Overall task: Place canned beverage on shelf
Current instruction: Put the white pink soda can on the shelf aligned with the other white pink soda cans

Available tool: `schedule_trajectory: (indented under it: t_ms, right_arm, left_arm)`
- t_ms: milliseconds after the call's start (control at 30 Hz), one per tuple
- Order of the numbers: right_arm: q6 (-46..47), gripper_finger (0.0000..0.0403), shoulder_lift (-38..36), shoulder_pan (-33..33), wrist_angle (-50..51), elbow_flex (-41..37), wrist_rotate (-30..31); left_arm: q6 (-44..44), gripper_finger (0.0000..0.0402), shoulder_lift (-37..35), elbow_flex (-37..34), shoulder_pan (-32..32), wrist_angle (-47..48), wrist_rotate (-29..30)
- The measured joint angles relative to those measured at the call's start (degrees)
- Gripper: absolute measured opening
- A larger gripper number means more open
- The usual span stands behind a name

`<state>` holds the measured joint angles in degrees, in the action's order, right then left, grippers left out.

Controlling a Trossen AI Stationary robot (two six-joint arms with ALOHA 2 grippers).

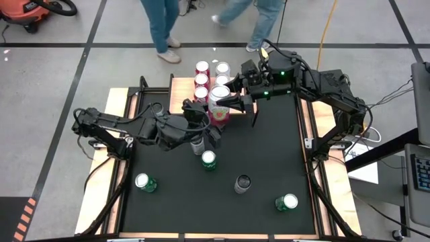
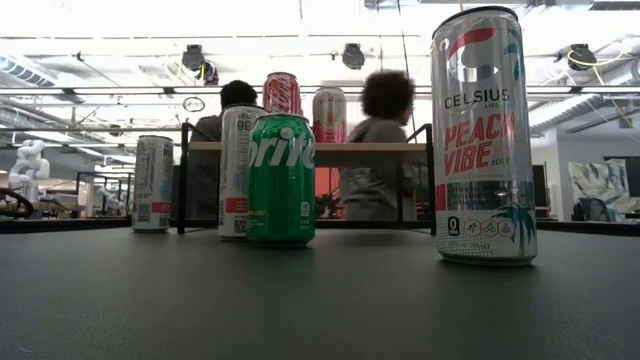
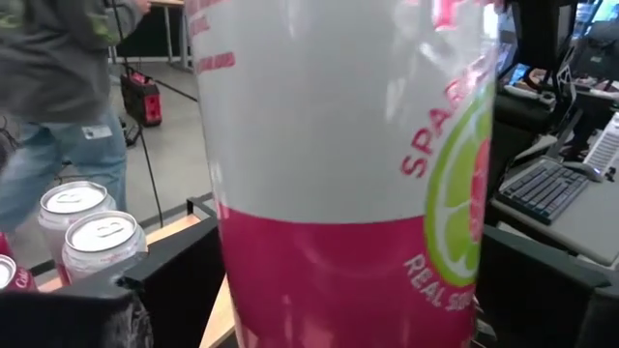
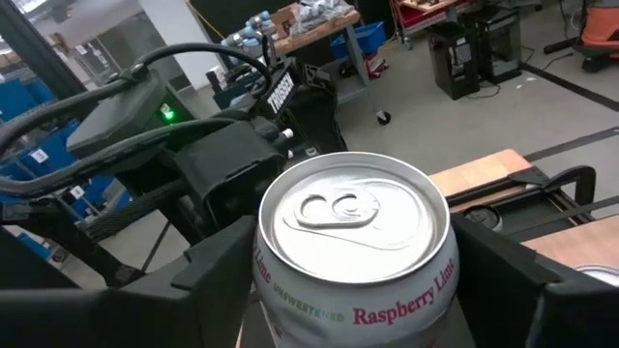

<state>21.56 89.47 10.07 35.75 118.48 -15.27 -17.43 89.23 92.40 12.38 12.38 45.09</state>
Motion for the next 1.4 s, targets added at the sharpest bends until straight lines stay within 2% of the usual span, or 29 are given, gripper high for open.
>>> schedule_trajectory:
  t_ms: [400, 767, 1100, 1400]
  right_arm:
    - [-0.7, 0.027, -1.6, 1.2, 1.2, 0.0, 0.0]
    - [-3.6, 0.027, -5.3, 2.0, 7.6, 0.0, -0.5]
    - [-7.3, 0.027, -9.4, 1.9, 14.9, 0.0, 0.0]
    - [-9.4, 0.027, -9.7, 1.9, 15.1, 0.0, 0.1]
  left_arm:
    - [0.3, 0.0396, -3.6, 0.0, 0.1, 2.5, 1.8]
    - [-1.9, 0.0396, -8.3, 0.0, 0.6, 9.2, 3.0]
    - [-3.4, 0.0396, -10.3, 0.0, 3.2, 11.1, 2.9]
    - [-4.8, 0.0396, -11.5, 0.0, 6.0, 11.2, 3.0]
